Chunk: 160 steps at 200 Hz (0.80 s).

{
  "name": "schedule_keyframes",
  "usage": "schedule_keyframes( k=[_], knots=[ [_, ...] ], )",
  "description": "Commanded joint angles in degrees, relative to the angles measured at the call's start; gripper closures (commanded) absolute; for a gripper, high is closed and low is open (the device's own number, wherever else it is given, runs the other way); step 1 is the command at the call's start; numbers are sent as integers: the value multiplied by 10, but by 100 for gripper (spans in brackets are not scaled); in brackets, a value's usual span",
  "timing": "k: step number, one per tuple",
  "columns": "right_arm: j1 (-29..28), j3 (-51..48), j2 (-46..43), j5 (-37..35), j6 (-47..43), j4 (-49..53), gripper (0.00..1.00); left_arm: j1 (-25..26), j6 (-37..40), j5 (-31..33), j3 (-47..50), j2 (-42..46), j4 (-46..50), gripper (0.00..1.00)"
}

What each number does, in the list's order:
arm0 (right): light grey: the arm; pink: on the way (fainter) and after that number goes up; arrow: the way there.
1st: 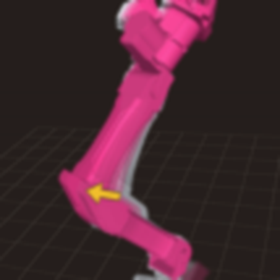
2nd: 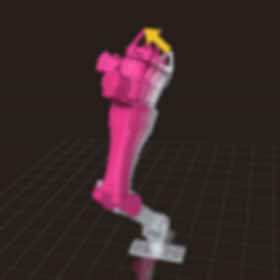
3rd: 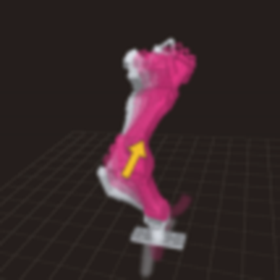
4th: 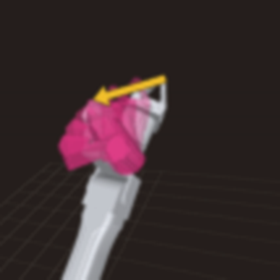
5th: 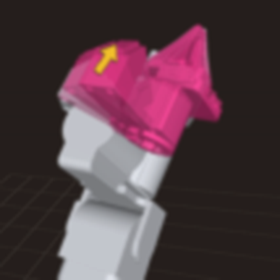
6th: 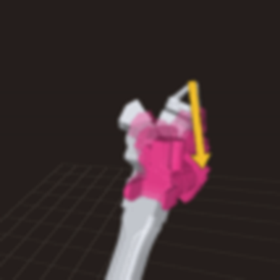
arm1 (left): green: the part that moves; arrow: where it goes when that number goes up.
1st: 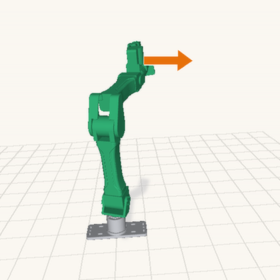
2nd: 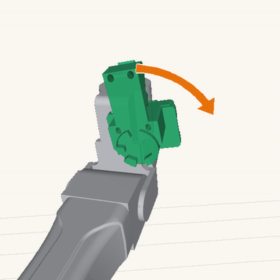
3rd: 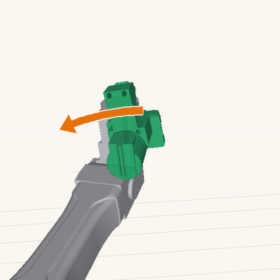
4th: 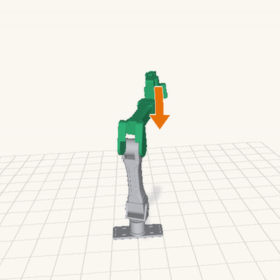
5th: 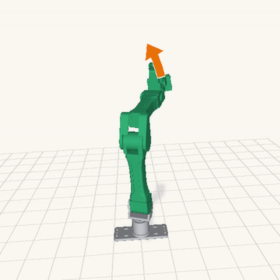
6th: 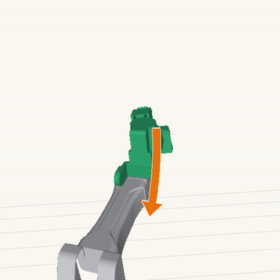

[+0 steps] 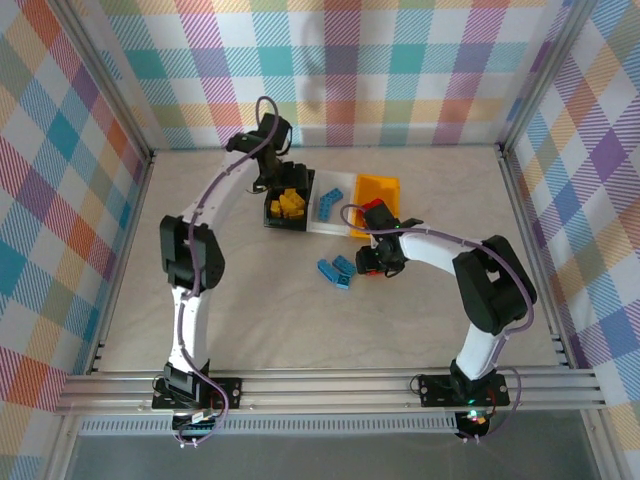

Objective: Sort the legos into containers by color

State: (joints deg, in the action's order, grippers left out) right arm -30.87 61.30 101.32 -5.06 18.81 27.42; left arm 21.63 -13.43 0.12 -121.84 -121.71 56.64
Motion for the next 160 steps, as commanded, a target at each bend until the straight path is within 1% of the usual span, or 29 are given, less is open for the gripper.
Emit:
schedule_keyframes(
  k=[1, 10, 24, 33, 61, 75, 104, 116, 134, 160],
  knots=[
    [-6, 6, -1, -24, 6, 9, 46, 33, -9, 8, 63, 84, -3, 12],
    [-7, 1, -8, -26, 7, 6, 49, 44, -9, 14, 99, 109, -10, 11],
    [-6, -4, -19, -32, 8, 9, 55, 59, -12, 18, 154, 144, -22, 11],
    [-7, -6, -27, -35, 8, 12, 56, 68, -17, 19, 192, 167, -32, 11],
    [-6, -12, -68, -36, 11, 30, 56, 94, -37, 6, 302, 244, -70, 10],
    [-6, -9, -99, -37, 12, 43, 56, 112, -44, 12, 343, 275, -74, 9],
    [2, 32, -140, -55, -2, 70, 54, 148, -70, -1, 430, 323, -98, 8],
    [11, 63, -134, -57, -12, 77, 53, 160, -87, -17, 466, 335, -119, 6],
    [28, 125, -100, -54, -27, 86, 52, 179, -111, -40, 510, 338, -160, 4],
    [55, 214, -21, -37, -39, 93, 51, 213, -123, -34, 529, 317, -182, 4]
  ],
)
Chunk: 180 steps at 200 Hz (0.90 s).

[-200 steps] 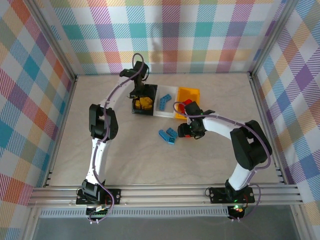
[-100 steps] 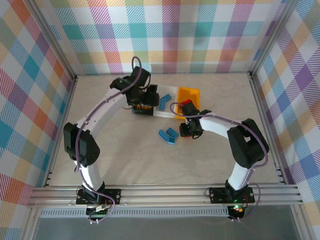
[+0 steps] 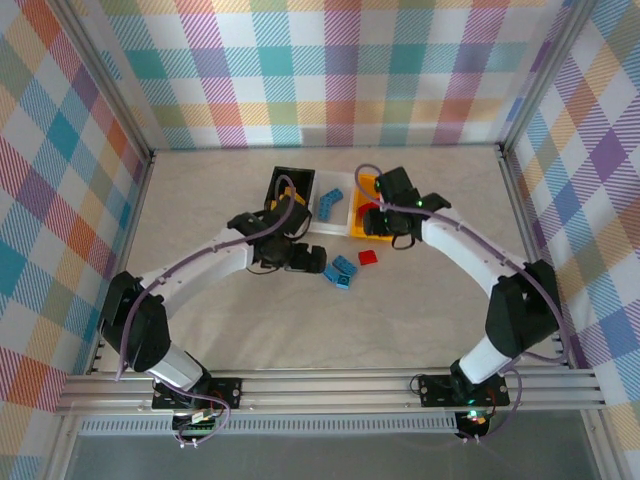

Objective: Sort the legos into containers by color

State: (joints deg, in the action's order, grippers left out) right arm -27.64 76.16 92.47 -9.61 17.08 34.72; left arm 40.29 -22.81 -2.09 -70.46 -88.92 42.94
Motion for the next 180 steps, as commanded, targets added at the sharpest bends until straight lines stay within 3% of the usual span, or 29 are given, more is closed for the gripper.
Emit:
schedule_keyframes(
  k=[1, 67, 88, 129, 180],
  knots=[
    [23, 67, 71, 8, -22, 20, 51, 28, -29, -12, 16, -12, -46, 4],
    [48, 193, 215, 22, -35, 14, 49, 50, -43, -8, 7, -85, -82, 4],
    [51, 195, 222, 25, -37, 9, 43, 50, -49, 9, -5, -110, -81, 5],
    [51, 167, 192, 33, -36, 2, 30, 48, -82, 53, -36, -153, -72, 10],
    [51, 65, 82, 82, -3, -29, 29, 42, -108, 54, -60, -193, -90, 12]
  ],
)
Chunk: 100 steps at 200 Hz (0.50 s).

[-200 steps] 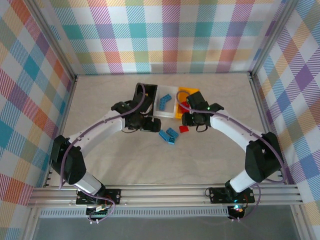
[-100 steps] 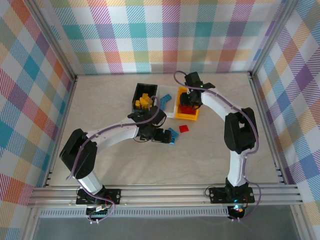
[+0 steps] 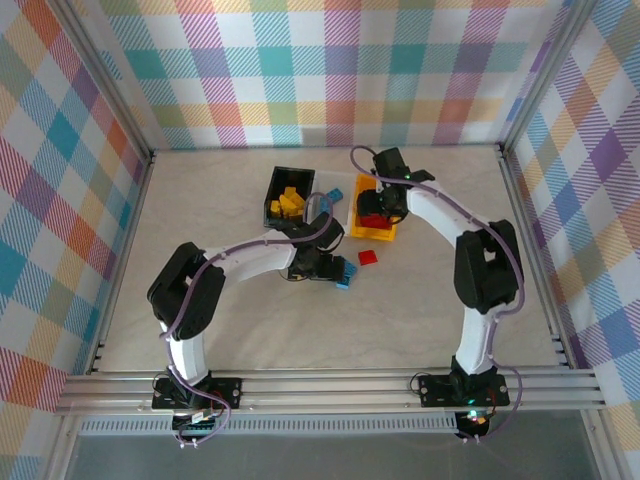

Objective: Sort the legos into containers by color

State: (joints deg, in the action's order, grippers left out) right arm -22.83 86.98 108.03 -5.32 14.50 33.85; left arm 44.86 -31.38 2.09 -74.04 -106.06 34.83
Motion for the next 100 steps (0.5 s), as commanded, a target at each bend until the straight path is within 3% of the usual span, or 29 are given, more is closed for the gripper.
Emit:
schedule_keyframes(
  k=[1, 49, 100],
  knots=[
    [3, -47, -75, 41, 24, -22, 29, -3, -22, 13, -24, -23, -9, 12],
    [2, -147, -178, 77, 49, -43, 29, -17, -22, 26, -46, -68, -4, 19],
    [-1, -199, -231, 80, 52, -41, 29, -23, -22, 31, -31, -64, 0, 44]
  ],
)
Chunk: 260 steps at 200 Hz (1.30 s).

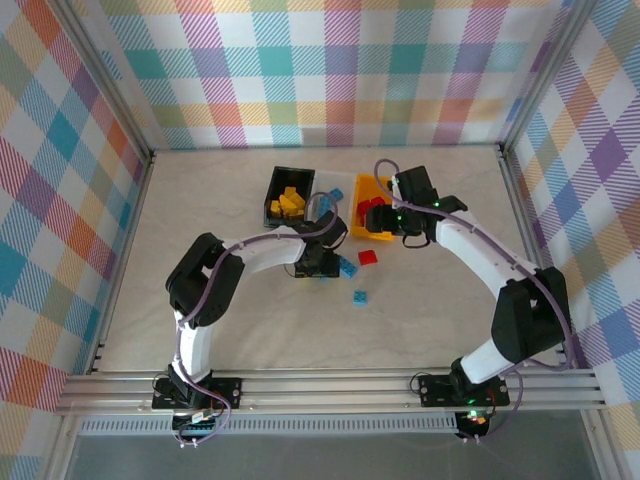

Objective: Sort the legos into containers by color

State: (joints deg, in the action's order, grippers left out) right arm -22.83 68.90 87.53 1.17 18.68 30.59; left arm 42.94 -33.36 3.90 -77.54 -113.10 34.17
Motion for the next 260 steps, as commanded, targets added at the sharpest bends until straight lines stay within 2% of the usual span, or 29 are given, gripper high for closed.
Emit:
schedule_keyframes(
  k=[1, 43, 63, 136, 179, 202, 228, 260],
  knots=[
    [0, -19, -26, 15, 10, -9, 29, -4, -2, 13, 4, 7, 7, 44],
    [-8, -46, -38, 30, 21, -15, 29, -6, 10, 25, 12, 17, 18, 58],
    [-18, -54, -41, 29, 21, -15, 29, -10, 17, 23, 17, 17, 18, 60],
    [-34, -95, -79, 27, 32, -11, 29, -19, 43, 29, 18, 26, 23, 80],
    [-72, -128, -90, 37, 42, 18, 28, -20, 56, 19, 41, 92, 39, 82],
    [-119, -143, -72, 2, 55, 35, 23, -30, 69, 25, 43, 150, 66, 82],
    [-164, -151, -49, -42, 78, 42, 22, -62, 94, 27, 25, 194, 99, 81],
    [-201, -147, -12, -65, 110, 31, 22, -119, 142, 16, -45, 177, 134, 81]
  ],
)
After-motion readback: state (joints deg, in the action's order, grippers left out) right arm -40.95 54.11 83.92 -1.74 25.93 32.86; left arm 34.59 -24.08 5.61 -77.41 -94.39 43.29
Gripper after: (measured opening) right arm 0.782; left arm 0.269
